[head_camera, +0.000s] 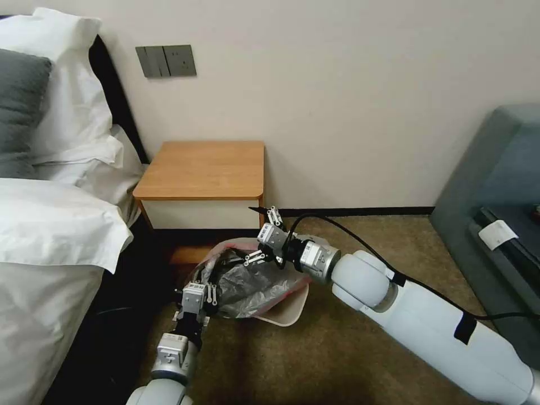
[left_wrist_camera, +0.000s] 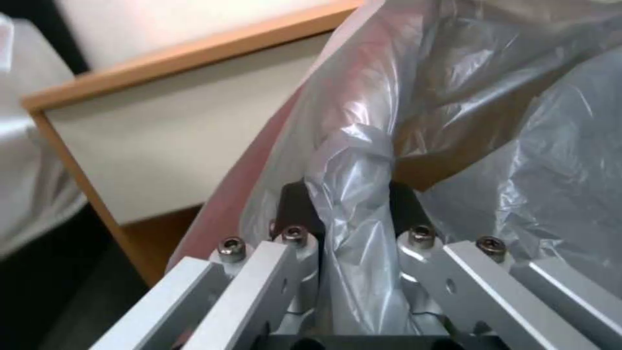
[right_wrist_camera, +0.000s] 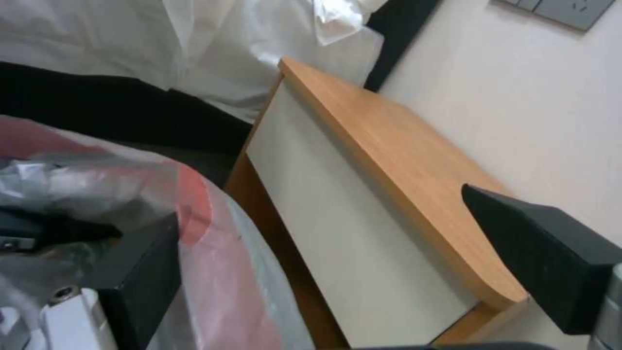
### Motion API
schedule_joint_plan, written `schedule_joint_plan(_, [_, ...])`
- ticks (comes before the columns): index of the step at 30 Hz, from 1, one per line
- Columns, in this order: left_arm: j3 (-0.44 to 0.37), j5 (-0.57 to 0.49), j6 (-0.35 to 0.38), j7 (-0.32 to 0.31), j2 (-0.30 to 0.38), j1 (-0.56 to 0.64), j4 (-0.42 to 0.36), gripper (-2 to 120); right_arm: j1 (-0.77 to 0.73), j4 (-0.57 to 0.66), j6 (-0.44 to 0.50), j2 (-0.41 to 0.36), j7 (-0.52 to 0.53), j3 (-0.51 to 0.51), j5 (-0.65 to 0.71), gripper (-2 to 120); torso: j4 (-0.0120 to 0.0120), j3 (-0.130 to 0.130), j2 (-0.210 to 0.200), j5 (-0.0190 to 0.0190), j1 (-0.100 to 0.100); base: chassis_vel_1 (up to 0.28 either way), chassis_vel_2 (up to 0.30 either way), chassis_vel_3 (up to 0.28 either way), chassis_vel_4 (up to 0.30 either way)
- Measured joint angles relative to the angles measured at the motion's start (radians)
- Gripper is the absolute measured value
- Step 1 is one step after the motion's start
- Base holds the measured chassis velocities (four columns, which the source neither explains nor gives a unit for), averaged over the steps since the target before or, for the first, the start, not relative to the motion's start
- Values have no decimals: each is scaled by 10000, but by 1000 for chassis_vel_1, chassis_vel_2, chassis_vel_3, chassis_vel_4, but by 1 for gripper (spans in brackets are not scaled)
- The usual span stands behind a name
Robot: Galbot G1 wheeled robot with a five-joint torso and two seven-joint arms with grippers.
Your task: Pick up the garbage bag from the table and place it over the trash can.
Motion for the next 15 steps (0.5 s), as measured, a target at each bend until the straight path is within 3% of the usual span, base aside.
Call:
schedule_joint_plan(11, [-257,2086,-1509,137,28,90,348,11,388,-354,-133,29,70,-123,332,100,0,0,0,0,0,0,0,0,0])
schedule_joint_plan(15, [-519,3313,-2504,195,-7,109,474,11,638,-721,-212,10,166,-237,639,100,0,0,0,0,0,0,0,0,0])
